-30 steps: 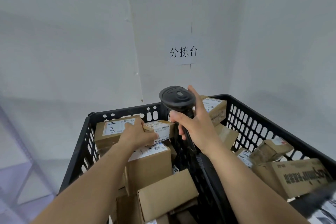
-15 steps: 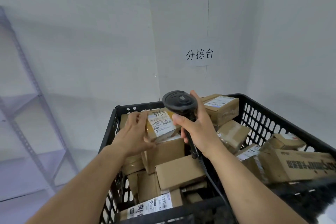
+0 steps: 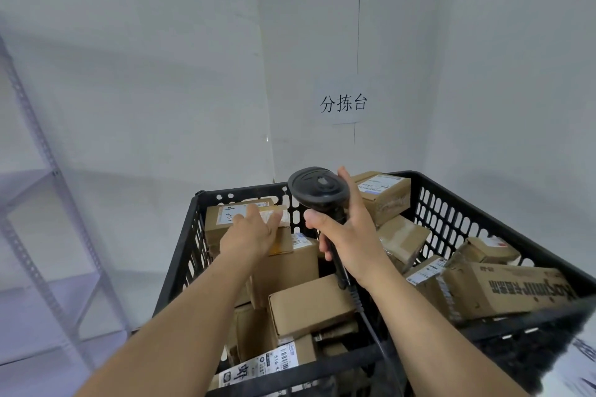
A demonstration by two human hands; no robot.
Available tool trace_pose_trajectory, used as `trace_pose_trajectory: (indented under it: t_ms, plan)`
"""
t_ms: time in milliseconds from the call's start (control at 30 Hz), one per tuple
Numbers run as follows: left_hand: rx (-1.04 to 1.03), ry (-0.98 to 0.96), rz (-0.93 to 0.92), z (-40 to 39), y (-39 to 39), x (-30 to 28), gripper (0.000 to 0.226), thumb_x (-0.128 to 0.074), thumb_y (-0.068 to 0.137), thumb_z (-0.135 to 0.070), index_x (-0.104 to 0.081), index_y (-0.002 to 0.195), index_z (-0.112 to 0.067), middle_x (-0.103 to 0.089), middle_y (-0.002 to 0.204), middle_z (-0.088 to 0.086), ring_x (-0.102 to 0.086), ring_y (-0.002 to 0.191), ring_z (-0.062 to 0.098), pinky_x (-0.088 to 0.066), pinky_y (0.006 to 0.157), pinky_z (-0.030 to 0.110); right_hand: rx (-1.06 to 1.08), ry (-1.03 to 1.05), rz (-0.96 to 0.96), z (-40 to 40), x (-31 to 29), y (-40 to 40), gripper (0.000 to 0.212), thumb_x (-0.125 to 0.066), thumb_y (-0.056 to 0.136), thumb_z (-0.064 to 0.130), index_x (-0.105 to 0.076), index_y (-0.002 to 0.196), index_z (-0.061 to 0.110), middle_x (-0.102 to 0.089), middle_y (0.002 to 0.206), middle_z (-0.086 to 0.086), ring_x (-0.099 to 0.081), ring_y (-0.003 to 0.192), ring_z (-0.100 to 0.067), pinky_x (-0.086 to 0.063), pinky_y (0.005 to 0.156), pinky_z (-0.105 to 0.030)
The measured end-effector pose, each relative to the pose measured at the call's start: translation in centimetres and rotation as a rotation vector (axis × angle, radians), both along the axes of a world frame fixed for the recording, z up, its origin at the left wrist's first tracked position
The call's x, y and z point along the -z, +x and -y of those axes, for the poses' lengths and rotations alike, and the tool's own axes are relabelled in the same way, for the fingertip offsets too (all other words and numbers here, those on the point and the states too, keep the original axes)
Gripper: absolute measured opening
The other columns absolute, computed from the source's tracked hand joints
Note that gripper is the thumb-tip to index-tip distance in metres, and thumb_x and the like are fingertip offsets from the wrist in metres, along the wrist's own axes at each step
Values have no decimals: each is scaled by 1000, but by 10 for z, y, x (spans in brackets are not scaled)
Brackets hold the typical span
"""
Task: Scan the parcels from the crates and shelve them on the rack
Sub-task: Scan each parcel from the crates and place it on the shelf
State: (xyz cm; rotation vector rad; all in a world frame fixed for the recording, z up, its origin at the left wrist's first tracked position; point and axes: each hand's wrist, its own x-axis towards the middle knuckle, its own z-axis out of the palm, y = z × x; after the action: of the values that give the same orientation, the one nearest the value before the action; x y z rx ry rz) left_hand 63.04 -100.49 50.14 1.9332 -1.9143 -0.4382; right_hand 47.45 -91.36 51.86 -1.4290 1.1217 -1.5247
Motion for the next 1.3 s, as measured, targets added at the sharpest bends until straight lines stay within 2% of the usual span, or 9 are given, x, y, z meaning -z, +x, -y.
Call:
trace_pose_trajectory:
  t_ms: [100, 233, 333, 467, 700, 867, 933, 1133, 1300]
  plan:
    - [-41, 30, -39, 9, -2, 1, 51, -37, 99, -47, -30, 136, -11, -52, 129, 14, -55, 110, 33, -47, 83, 42, 9, 2, -25, 2, 3, -1, 90, -72, 89, 17, -14, 151, 48, -56, 134, -8, -53, 53, -17, -47, 47, -28]
    - [-58, 212, -347, 23, 3, -6, 70, -56, 91, -27, -19, 145, -3, -54, 117, 11, -54, 96, 24, -49, 74, 35, 17, 15, -44, 7, 4, -3, 89, -71, 89, 17, -14, 150, 48, -56, 134, -7, -54, 53, -16, -48, 48, -27]
    - [-7, 409, -395, 27, 13, -12, 70, -70, 78, -46, -45, 131, -9, -59, 113, 10, -60, 100, 24, -52, 82, 38, 15, 25, -27, 13, 3, -4, 89, -71, 89, 18, -14, 151, 47, -56, 133, -14, -54, 53, -15, -47, 48, -26]
    - [73, 560, -278, 25, 23, -17, 64, -64, 84, -54, -45, 134, -18, -57, 126, 13, -60, 105, 33, -54, 77, 42, 13, 25, -18, 18, 3, -5, 91, -72, 89, 18, -13, 152, 46, -59, 126, -16, -54, 54, -13, -47, 48, -25]
    - [188, 567, -173, -3, 22, -29, 61, -64, 88, -48, -34, 137, -30, -58, 123, 15, -65, 95, 33, -59, 67, 38, -8, 7, -10, 12, 1, -4, 91, -72, 88, 18, -14, 152, 46, -61, 121, -18, -53, 55, -15, -46, 46, -26]
    - [255, 454, -72, -34, 14, -27, 39, -62, 93, -29, -42, 126, -24, -65, 99, 7, -66, 81, 20, -56, 65, 29, -4, -22, -26, -8, -3, -5, 91, -73, 87, 19, -15, 152, 44, -62, 115, -12, -54, 53, -13, -47, 46, -27]
    - [259, 399, -88, -44, 11, -24, 48, -63, 92, -23, -38, 133, -26, -63, 94, 5, -61, 70, 16, -53, 59, 26, -2, -39, -32, -20, -3, -7, 90, -73, 87, 19, -15, 152, 44, -60, 123, -9, -54, 53, -14, -47, 46, -26]
    - [229, 341, -356, -74, 23, -17, 59, -61, 92, -33, -31, 141, -44, -67, 99, 2, -62, 74, 16, -56, 73, 34, 8, -69, -57, -65, 3, -27, 87, -73, 87, 22, -18, 150, 46, -57, 128, -5, -55, 55, -21, -48, 48, -31]
    - [275, 255, -600, -105, 25, -12, 63, -54, 98, -21, -24, 150, -38, -66, 105, 4, -60, 82, 19, -54, 89, 39, -26, -53, -30, -114, 6, -54, 90, -65, 83, 23, -13, 151, 50, -65, 103, -21, -52, 56, -23, -47, 49, -33]
